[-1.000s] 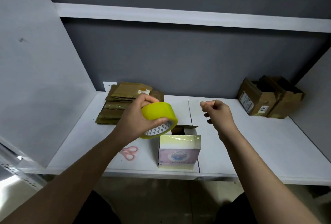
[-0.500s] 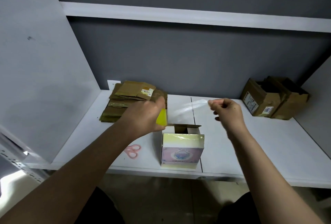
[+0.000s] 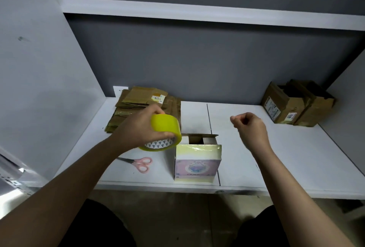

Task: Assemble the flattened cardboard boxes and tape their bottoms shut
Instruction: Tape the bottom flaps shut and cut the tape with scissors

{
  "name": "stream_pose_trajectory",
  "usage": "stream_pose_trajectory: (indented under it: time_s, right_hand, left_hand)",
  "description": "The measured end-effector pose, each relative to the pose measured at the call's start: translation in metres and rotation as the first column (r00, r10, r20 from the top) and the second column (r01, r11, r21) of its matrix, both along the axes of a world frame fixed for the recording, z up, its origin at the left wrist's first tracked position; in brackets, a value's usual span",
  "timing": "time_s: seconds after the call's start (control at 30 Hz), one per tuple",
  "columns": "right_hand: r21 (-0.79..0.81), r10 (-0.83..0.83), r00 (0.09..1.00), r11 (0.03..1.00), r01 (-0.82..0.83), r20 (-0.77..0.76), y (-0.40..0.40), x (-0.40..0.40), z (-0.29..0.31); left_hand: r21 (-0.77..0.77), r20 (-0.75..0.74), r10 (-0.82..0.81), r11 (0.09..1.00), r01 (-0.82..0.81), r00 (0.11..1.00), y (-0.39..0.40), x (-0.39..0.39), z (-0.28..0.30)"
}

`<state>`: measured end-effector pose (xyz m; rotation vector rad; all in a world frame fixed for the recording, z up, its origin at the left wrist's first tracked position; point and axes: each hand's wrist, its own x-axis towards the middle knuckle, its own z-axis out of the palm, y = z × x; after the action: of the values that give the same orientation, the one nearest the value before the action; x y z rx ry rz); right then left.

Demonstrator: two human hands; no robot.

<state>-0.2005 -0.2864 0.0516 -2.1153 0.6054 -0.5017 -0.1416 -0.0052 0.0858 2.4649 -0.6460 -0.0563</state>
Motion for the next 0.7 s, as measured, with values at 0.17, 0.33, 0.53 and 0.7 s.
stream_pose_trajectory:
  time_s: [0.17,0.33,0.53,0.7]
  right_hand:
    - [-0.130,-0.024,0.998,0.991,0.016,-0.062,0.012,0.002,-0.022]
    - [-0.189,-0.003,0.999,0.982,0.009,0.032,0.022,0.012,-0.045]
    - [-0.196,0.068,0.995,0.979,-0.053,0.074,0.039,0.020,-0.079]
    - [-0.294,0.085,0.996,0.953,-0.079,0.008,0.037,0.030,-0.098]
  left_hand:
    - [-0.214,0.032,-0.031,0.976,0.038,0.999,-0.002,-0.016,-0.002]
    - [-0.233,0.113,-0.016,0.972,0.042,0.993,-0.007,-0.019,-0.003]
    - [-0.317,0.035,0.000,0.948,0.011,0.999,-0.020,-0.019,-0.007]
    - [-0.292,0.019,-0.013,0.956,0.019,1.000,-0.030,-0.010,-0.020]
